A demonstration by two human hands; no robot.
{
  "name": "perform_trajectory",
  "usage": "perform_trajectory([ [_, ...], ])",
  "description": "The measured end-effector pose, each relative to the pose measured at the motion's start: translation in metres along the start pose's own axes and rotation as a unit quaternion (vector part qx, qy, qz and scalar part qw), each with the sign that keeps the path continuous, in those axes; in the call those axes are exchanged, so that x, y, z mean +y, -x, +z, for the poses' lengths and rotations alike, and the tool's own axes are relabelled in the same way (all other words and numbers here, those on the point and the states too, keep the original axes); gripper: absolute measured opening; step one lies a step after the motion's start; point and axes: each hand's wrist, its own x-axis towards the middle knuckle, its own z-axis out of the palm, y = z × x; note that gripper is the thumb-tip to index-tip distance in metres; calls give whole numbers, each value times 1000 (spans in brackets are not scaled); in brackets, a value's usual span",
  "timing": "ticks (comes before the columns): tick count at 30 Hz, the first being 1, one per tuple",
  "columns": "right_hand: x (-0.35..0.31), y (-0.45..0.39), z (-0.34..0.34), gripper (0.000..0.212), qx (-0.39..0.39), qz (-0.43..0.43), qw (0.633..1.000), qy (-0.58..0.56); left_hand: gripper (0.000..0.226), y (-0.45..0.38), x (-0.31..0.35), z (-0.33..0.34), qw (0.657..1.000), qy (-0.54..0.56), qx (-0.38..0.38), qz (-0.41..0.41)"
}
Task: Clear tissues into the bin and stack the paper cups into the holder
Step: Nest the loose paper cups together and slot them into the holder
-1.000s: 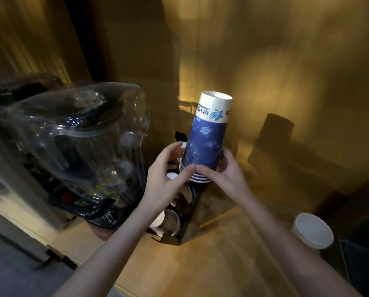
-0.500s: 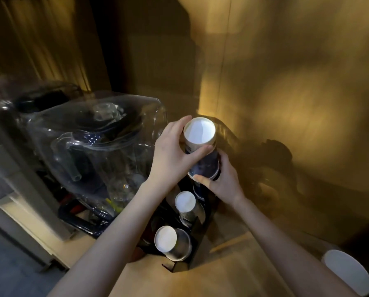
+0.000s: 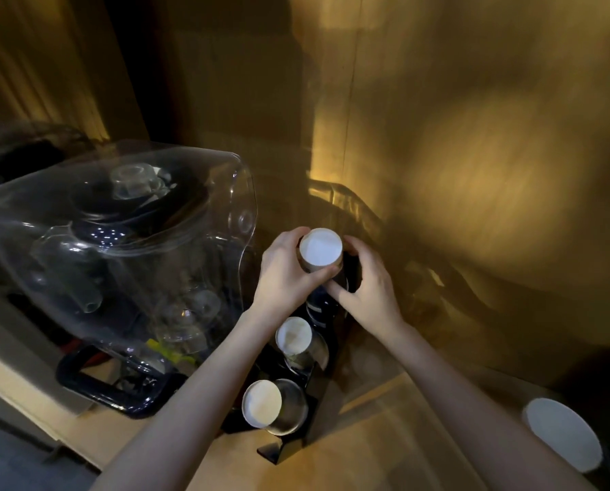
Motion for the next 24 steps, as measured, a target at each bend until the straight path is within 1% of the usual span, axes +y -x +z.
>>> perform_trajectory([
  [4,5,2,3,61,-18,-20,998,48,65,3,-13,17,1000,6,-21,-17],
  [11,17,8,11,55,-51,-35,990,127,63,3,-26,31,996,-8,-76,-45],
  [14,17,7,8,54,-71,-25,990,120,63,4,-29,32,995,-27,-90,-44],
  [17,14,4,0,53,-112,-33,984,137,65,4,-29,28,992,-37,-110,-44],
  [21,5,-3,-13,48,-158,-37,967,195,64,-7,-19,23,979,-81,-178,-55],
  [23,0,-7,-23,41,-177,-62,952,242,66,-12,-6,18,967,-139,-205,-50],
  [24,-2,-7,-30,37,-179,-76,944,265,66,-13,1,17,963,-178,-202,-29],
])
